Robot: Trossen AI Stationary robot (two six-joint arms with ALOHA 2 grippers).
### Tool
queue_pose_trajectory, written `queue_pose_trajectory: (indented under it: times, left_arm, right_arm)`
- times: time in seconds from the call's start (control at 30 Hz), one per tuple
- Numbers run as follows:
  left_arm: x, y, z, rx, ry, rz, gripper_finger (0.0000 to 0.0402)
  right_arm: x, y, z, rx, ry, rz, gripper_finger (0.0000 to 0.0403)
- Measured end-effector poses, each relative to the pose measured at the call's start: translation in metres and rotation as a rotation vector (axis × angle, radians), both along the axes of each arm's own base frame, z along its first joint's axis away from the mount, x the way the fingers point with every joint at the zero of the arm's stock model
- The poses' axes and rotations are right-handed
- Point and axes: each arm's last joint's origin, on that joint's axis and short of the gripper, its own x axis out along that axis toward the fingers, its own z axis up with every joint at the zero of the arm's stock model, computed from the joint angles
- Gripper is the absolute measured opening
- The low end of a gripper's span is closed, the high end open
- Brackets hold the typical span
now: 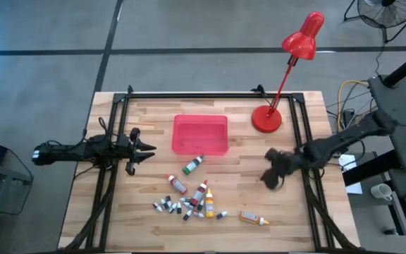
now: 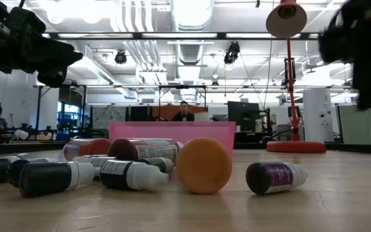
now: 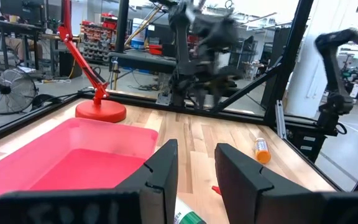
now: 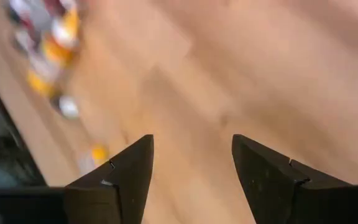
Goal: Pick & Place food coloring
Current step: Move the big yellow food coloring bottle to the bottom right on the table
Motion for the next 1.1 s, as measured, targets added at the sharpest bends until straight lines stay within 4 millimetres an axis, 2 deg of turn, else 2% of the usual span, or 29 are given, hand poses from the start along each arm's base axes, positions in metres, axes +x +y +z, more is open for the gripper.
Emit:
queue_pose_trajectory:
  times: [0.2,0.33,0.47,0.6,0.7,0.83,1.1]
  left_arm:
    - [0.000,0.000,0.000,0.000,0.000,0.000,0.0080]
    - [0.000,0.000,0.000,0.000,0.000,0.000,0.0080]
    - [0.000,0.000,0.000,0.000,0.000,0.000,0.0080]
    - [0.000,0.000,0.000,0.000,0.000,0.000,0.0080]
    - [0.000,0.000,0.000,0.000,0.000,0.000,0.0080]
    - [0.000,0.000,0.000,0.000,0.000,0.000,0.0080]
    - [0.000,0.000,0.000,0.000,0.000,0.000,0.0080]
  right_arm:
    - [0.030,0.075,0.019,-0.096,0.139,0.308,0.0210]
    - [0.040,0.126,0.015,-0.181,0.219,0.577,0.0210]
    - [0.059,0.157,0.013,-0.217,0.254,0.636,0.0210]
    - [0.076,0.172,-0.001,-0.287,0.294,0.702,0.0210]
    - [0.081,0.178,-0.014,-0.312,0.342,0.718,0.0210]
    - [0.081,0.178,-0.023,-0.336,0.418,0.656,0.0210]
    - [0.080,0.176,-0.036,-0.333,0.393,0.634,0.0210]
